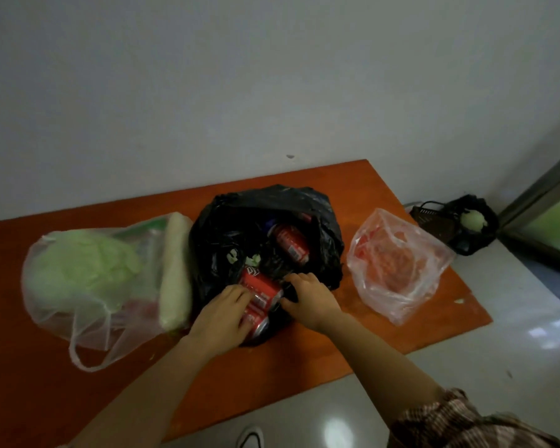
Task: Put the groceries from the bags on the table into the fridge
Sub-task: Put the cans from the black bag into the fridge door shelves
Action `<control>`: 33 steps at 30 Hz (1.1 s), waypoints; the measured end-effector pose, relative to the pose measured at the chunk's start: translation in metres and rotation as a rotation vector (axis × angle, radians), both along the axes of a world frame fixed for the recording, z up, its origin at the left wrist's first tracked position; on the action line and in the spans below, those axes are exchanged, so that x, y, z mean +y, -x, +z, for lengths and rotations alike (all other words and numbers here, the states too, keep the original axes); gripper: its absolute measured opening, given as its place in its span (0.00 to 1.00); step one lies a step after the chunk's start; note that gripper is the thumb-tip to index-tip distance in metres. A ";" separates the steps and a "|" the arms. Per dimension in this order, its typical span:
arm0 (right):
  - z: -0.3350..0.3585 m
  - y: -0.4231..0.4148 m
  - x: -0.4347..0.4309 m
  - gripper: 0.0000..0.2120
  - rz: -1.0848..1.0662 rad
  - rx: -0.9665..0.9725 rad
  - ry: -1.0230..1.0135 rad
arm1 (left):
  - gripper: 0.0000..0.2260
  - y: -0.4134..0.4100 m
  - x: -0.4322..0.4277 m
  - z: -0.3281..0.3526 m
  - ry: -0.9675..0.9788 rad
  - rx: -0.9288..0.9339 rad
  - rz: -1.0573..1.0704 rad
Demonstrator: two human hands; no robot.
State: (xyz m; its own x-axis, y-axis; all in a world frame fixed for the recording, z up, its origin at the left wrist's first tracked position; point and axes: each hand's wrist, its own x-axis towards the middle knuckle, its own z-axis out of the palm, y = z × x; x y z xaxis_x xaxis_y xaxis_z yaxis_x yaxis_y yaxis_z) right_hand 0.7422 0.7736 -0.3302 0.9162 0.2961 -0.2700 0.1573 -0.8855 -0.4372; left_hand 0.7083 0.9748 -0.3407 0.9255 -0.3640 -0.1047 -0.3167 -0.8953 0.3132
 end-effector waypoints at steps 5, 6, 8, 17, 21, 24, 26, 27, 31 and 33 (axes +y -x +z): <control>-0.019 -0.011 0.027 0.23 -0.100 0.119 -0.080 | 0.29 -0.017 0.020 -0.012 -0.014 0.095 -0.155; -0.021 -0.012 0.030 0.25 -0.122 0.146 -0.093 | 0.30 -0.020 0.023 -0.014 -0.029 0.106 -0.196; -0.026 -0.017 0.035 0.28 -0.171 0.198 -0.122 | 0.31 -0.026 0.030 -0.019 -0.075 0.109 -0.278; -0.031 -0.039 0.033 0.30 -0.160 0.377 -0.148 | 0.38 -0.039 0.033 -0.027 -0.221 -0.018 -0.471; -0.021 -0.044 0.023 0.28 -0.183 0.383 -0.139 | 0.34 -0.042 0.027 -0.021 -0.287 -0.017 -0.484; -0.011 -0.040 0.017 0.25 -0.279 0.374 -0.188 | 0.31 -0.046 0.025 -0.019 -0.316 0.016 -0.457; -0.005 -0.033 0.012 0.22 -0.374 0.368 -0.275 | 0.29 -0.048 0.026 -0.017 -0.272 0.031 -0.416; -0.003 -0.030 0.009 0.21 -0.440 0.368 -0.338 | 0.29 -0.048 0.027 -0.017 -0.232 0.039 -0.386; 0.024 -0.012 -0.009 0.14 -0.676 0.360 -0.539 | 0.29 -0.043 0.031 -0.004 0.031 0.129 -0.196; 0.039 -0.002 -0.023 0.18 -0.756 0.365 -0.603 | 0.32 -0.039 0.030 0.009 0.187 0.163 -0.058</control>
State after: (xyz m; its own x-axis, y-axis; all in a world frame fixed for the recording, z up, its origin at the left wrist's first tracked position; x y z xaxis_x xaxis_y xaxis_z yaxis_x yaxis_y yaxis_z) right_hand 0.7441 0.7506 -0.2916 0.8115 -0.1443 -0.5662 -0.5800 -0.3157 -0.7509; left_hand 0.7476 1.0050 -0.3316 0.8788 -0.4435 -0.1763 -0.2981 -0.7985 0.5230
